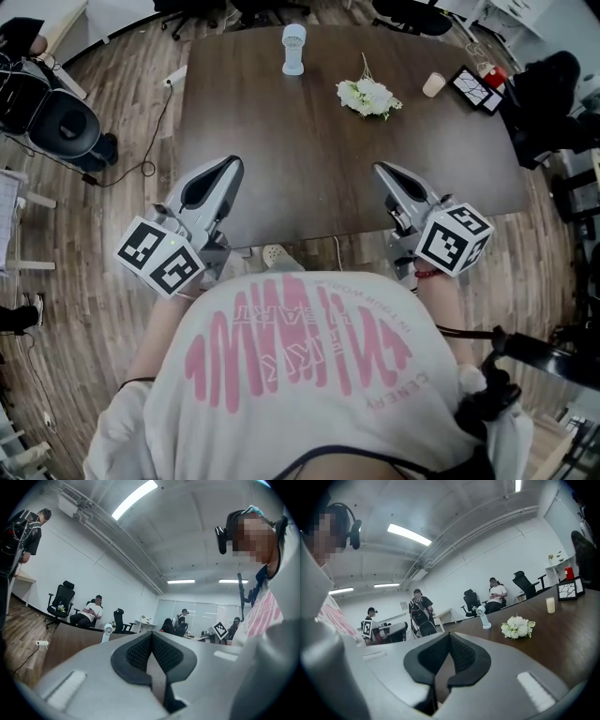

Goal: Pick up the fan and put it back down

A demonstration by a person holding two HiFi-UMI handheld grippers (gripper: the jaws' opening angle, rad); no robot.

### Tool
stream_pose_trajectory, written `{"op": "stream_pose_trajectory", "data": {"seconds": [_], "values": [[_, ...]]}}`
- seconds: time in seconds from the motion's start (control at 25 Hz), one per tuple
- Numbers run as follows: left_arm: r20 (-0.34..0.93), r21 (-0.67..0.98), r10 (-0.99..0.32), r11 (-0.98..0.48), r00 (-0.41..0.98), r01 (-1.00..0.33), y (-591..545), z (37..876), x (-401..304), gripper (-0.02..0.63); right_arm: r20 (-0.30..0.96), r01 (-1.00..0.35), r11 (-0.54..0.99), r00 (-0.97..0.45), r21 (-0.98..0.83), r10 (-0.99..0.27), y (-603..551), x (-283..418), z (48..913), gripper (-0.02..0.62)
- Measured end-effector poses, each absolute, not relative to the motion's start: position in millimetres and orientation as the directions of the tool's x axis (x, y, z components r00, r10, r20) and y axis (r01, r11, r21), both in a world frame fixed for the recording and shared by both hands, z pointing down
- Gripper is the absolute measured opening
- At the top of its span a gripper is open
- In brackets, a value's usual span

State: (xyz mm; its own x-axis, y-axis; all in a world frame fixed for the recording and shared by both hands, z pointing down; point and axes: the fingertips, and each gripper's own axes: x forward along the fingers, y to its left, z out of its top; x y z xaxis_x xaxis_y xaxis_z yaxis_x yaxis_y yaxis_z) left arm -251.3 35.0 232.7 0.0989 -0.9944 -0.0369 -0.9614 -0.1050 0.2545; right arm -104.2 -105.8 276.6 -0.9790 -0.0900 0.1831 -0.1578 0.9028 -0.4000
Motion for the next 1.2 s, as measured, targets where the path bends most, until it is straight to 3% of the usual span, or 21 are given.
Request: {"op": "stream_pose_trajectory", "data": {"seconds": [0.72,1.2], "values": [[0.009,0.355,-1.0,-0.005,0.009,-0.935,-45,266,-384,0.017,0.14,-0.077,0.877,-0.99,-0.473,-0.011,-211,-259,284,0.006],[0.034,0.342,-0.999,0.011,0.0,-0.94,-87,314,-443,0.017,0.313,-0.15,0.907,-0.95,-0.394,-0.021,-296,-369,372,0.006]]}}
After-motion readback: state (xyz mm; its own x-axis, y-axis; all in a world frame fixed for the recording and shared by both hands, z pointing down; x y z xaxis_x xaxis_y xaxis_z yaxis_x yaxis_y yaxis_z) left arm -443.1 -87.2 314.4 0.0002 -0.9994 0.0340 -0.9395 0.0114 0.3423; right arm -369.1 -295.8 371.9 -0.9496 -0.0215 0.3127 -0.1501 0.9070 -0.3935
